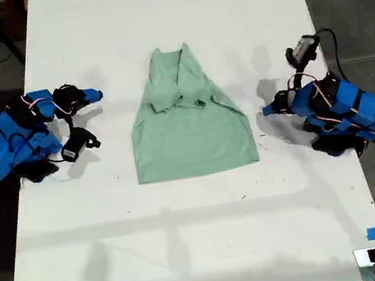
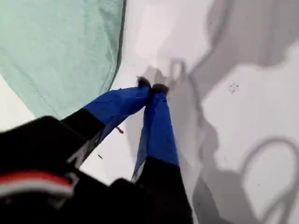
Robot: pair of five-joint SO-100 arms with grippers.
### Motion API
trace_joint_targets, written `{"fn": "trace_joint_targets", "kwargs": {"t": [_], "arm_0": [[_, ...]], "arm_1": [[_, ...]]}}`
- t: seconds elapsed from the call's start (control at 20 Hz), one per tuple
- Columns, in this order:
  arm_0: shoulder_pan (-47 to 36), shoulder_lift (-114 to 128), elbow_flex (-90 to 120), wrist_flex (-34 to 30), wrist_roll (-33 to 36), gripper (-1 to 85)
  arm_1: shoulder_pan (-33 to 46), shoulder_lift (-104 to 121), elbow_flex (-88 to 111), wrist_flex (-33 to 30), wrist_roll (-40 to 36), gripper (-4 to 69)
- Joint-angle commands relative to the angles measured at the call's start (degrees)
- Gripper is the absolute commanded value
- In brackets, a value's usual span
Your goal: Fold t shirt
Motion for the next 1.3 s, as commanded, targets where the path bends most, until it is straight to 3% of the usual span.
{"fn": "trace_joint_targets", "kwargs": {"t": [0.0,0.2,0.35,0.55,0.85,0.9,0.95,1.0,1.25], "arm_0": [[1.2,0.4,1.8,-0.8,0.1,-0.3],[1.2,0.4,1.8,-0.9,0.2,-0.3],[1.1,0.4,1.8,-0.9,0.3,-0.3],[1.1,0.4,1.8,-0.9,0.3,-0.3],[1.2,0.4,1.8,-0.9,0.3,-0.3],[1.3,0.4,1.8,-0.9,0.3,-0.3],[1.4,0.4,1.8,-0.9,0.3,-0.3],[1.5,0.4,1.8,-0.9,0.3,-0.3],[1.6,0.4,1.8,-0.9,0.3,-0.3]], "arm_1": [[0.7,-0.8,-0.7,0.4,5.2,1.2],[-3.5,-15.4,-13.8,2.5,12.0,7.1],[-8.1,-37.6,-27.3,0.7,13.4,22.2],[-17.1,-58.1,-34.4,-7.0,18.5,29.6],[-27.0,-75.5,-33.7,-23.3,25.2,30.7],[-27.2,-77.8,-33.7,-25.3,25.1,27.9],[-27.2,-79.2,-33.7,-25.8,25.8,10.7],[-27.2,-78.9,-33.3,-25.8,26.3,-0.3],[-21.5,-65.1,-34.7,-10.5,23.0,-0.2]]}}
